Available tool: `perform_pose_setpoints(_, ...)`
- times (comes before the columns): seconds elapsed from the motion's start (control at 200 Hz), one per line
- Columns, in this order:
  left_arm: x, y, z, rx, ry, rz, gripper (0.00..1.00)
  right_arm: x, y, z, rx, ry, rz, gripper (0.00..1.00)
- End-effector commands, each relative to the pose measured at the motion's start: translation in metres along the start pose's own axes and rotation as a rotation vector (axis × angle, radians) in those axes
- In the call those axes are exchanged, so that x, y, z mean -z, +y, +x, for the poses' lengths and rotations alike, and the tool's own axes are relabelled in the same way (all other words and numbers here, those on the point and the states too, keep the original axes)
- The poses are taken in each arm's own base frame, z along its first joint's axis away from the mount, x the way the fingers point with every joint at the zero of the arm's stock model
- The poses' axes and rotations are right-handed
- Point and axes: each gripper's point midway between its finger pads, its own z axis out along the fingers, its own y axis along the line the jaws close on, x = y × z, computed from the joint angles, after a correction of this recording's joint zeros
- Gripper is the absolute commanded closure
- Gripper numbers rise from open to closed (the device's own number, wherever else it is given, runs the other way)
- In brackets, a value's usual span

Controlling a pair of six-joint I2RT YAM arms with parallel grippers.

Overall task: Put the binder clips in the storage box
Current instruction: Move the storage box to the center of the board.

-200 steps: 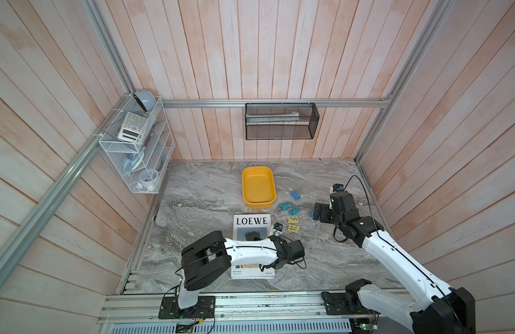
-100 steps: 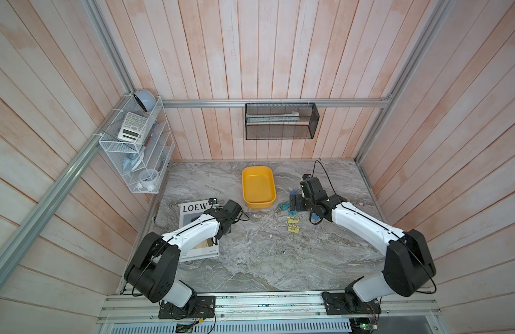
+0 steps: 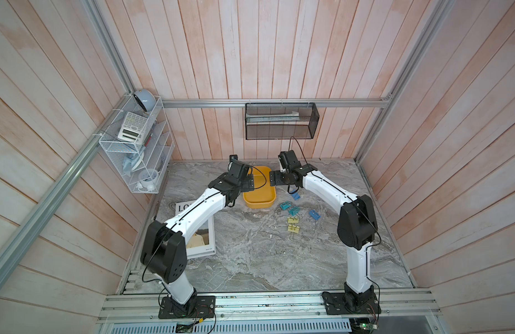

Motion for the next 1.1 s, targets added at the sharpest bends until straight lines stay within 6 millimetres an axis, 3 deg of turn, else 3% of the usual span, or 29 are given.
perform_pose_setpoints(0.0, -0.036, -0.017, 0.016, -0.074, 0.064, 0.045, 0.01, -0.015, -0.004, 0.021, 0.023, 0.112, 0.035, 0.06)
perform_pose_setpoints(0.21, -0.079, -0.010, 0.046, -0.084, 0.134, 0.010, 0.09, -0.034, -0.001, 0.026, 0.028, 0.146, 0.038, 0.13)
perform_pose_setpoints(0.485, -0.108, 0.000, 0.072, -0.121, 0.173, -0.030, 0.23, -0.047, -0.001, 0.037, 0.022, 0.177, 0.039, 0.26)
perform_pose_setpoints(0.56, -0.113, -0.002, 0.078, -0.128, 0.174, -0.012, 0.32, -0.050, 0.000, 0.040, 0.019, 0.184, 0.037, 0.29)
perform_pose_setpoints(0.875, -0.132, 0.005, 0.104, -0.141, 0.214, -0.029, 0.34, -0.061, 0.005, 0.049, 0.031, 0.208, 0.035, 0.34)
perform_pose_setpoints(0.965, -0.132, 0.006, 0.106, -0.142, 0.223, -0.028, 0.43, -0.063, 0.008, 0.051, 0.032, 0.225, 0.030, 0.44)
perform_pose_setpoints(1.09, -0.123, 0.006, 0.105, -0.124, 0.215, -0.016, 0.44, -0.064, 0.012, 0.055, 0.034, 0.246, 0.020, 0.51)
